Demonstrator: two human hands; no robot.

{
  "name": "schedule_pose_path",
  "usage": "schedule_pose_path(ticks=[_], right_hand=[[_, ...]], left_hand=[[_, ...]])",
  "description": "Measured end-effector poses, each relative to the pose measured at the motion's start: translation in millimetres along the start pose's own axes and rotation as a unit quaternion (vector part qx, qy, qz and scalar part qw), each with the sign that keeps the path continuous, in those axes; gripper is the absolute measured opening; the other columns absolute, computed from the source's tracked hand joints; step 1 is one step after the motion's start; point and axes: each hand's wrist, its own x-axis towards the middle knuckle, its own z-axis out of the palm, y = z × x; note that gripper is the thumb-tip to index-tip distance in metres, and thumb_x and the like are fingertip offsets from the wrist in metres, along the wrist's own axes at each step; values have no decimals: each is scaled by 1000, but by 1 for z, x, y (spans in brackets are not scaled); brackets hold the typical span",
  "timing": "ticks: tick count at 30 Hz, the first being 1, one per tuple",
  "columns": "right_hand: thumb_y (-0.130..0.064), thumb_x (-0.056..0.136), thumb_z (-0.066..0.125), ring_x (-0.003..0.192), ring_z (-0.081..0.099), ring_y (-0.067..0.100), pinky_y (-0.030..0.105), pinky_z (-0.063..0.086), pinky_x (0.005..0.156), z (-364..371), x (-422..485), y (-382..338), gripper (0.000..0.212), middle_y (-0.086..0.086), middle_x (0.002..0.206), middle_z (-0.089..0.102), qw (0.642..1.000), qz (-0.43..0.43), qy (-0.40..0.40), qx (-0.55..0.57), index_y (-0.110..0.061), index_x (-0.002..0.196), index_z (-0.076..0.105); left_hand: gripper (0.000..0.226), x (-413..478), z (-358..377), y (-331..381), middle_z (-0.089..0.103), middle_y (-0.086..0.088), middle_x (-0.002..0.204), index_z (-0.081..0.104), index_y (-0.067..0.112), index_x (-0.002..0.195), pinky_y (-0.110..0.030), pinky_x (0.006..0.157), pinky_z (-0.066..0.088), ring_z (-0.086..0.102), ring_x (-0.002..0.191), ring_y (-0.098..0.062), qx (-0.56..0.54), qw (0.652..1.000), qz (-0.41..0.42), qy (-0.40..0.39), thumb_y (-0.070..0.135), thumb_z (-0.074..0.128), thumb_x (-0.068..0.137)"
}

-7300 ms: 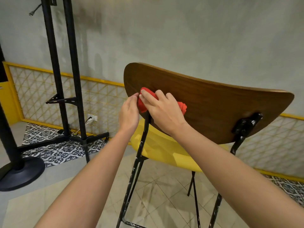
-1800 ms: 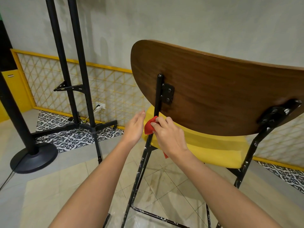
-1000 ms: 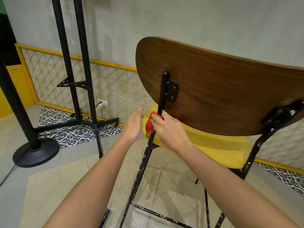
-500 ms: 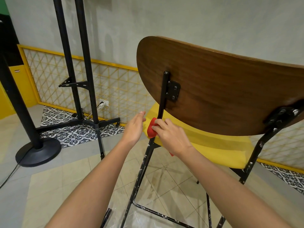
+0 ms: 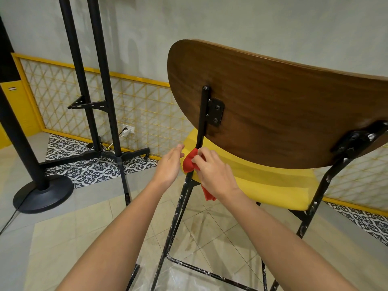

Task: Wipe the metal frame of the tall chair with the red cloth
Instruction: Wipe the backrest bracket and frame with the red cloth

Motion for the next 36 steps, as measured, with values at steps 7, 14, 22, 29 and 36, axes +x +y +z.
schedule_pose_path(ticks=[7,14,22,29,36], right_hand=[[-13,82,67,94,56,27,35,53,50,-3,-3,-2,23,9,109,55,994,63,64,70,-10,104,60],[-14,80,70,88,58,26,30,43,38,1,-7,1,24,5,104,56,999,12,21,33,-14,102,61],[-14,62,84,74,54,19,22,27,36,0,0,2,39,-3,105,62,993,-66,31,-96,-21,98,69],[-17,65,83,74,54,17,20,23,35,2,8,-5,35,-5,107,62,994,-45,19,-98,-19,97,69],[-13,56,80,73,53,15,22,23,37,6,0,-8,36,-7,96,61,983,-104,-36,-145,-21,89,69]], left_hand=[[48,0,5,-6,53,0,132,48,25,136,-28,96,29,43,128,-17,37,999,7,-13,45,21,101],[49,2,11,-12,55,-4,132,57,27,123,-34,103,32,46,124,-18,25,998,-41,-41,50,21,99],[50,3,6,-11,56,-5,133,57,30,120,-45,109,33,48,125,-20,15,998,-58,-33,56,22,96],[54,3,7,-12,58,-8,129,56,22,126,-40,107,36,51,119,-20,18,998,-60,-25,53,21,98],[52,5,4,-14,52,-5,133,50,23,132,-34,98,35,48,116,-18,25,998,-43,-27,48,19,100]])
